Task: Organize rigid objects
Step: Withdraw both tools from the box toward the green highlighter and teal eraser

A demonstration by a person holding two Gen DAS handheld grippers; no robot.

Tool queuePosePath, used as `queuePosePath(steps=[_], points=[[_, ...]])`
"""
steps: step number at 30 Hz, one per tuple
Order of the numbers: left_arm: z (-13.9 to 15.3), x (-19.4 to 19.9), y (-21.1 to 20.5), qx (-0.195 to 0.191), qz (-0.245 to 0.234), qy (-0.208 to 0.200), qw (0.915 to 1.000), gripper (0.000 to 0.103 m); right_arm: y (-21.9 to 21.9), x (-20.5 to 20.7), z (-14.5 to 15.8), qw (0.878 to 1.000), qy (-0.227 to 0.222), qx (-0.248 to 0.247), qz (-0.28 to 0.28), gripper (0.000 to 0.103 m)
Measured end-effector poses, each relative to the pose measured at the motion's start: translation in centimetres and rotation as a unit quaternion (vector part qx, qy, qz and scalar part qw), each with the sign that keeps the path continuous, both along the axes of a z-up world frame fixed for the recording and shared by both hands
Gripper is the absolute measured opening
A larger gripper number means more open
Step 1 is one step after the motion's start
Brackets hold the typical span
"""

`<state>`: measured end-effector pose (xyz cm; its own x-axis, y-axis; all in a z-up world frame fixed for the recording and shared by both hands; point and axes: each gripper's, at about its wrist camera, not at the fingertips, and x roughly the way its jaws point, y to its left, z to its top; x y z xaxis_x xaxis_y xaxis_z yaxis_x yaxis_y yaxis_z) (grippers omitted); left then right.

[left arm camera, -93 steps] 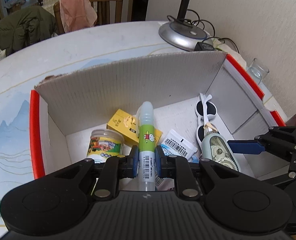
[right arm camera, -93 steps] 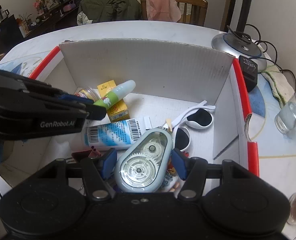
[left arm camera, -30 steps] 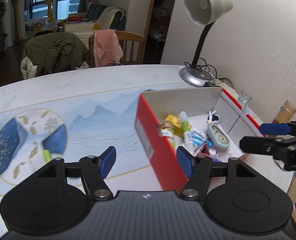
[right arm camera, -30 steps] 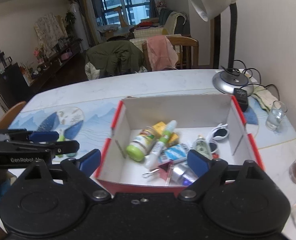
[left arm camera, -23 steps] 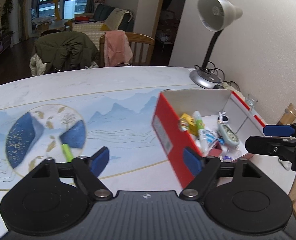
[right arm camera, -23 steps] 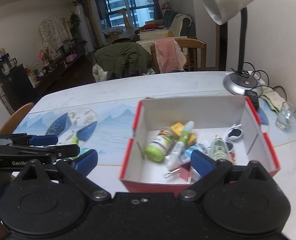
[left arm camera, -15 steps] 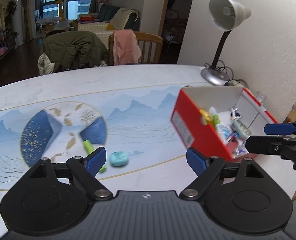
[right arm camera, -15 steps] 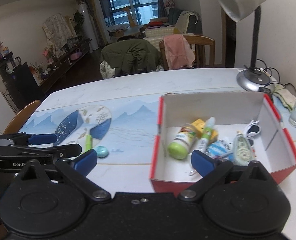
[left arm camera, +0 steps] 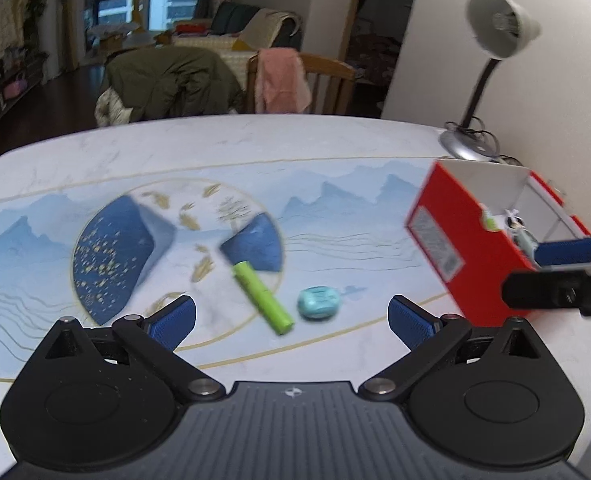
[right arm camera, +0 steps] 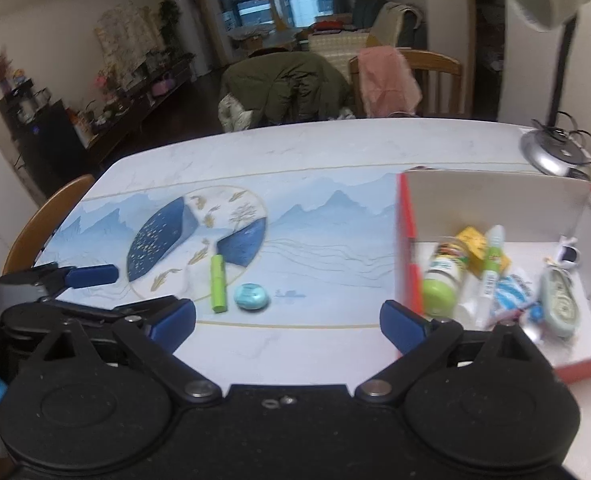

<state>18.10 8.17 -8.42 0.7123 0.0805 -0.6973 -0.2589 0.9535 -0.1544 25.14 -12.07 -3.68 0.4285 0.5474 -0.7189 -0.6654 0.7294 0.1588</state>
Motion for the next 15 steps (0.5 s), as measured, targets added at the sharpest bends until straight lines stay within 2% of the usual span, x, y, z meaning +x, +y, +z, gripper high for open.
queuePosePath(steps=[5, 11, 15], points=[[-2.0, 1.6, 2.4, -0.002, 0.026, 0.021, 0.9995, 0.103, 2.7, 0.2, -1.8, 0.999, 0.004, -0.021, 0.029, 0.095], [-3.8, 3.9, 3.9, -0.018, 0.045, 0.034, 0.9982, 0.103, 5.9, 0.5, -3.9, 0.995, -0.003, -0.057, 0.08, 0.092], [-5.1, 5.4, 4.1, -0.016, 0.052, 0.044, 0.9976, 0.103, 7.7, 1.5, -5.7, 0.991, 0.0, -0.077, 0.107, 0.088]])
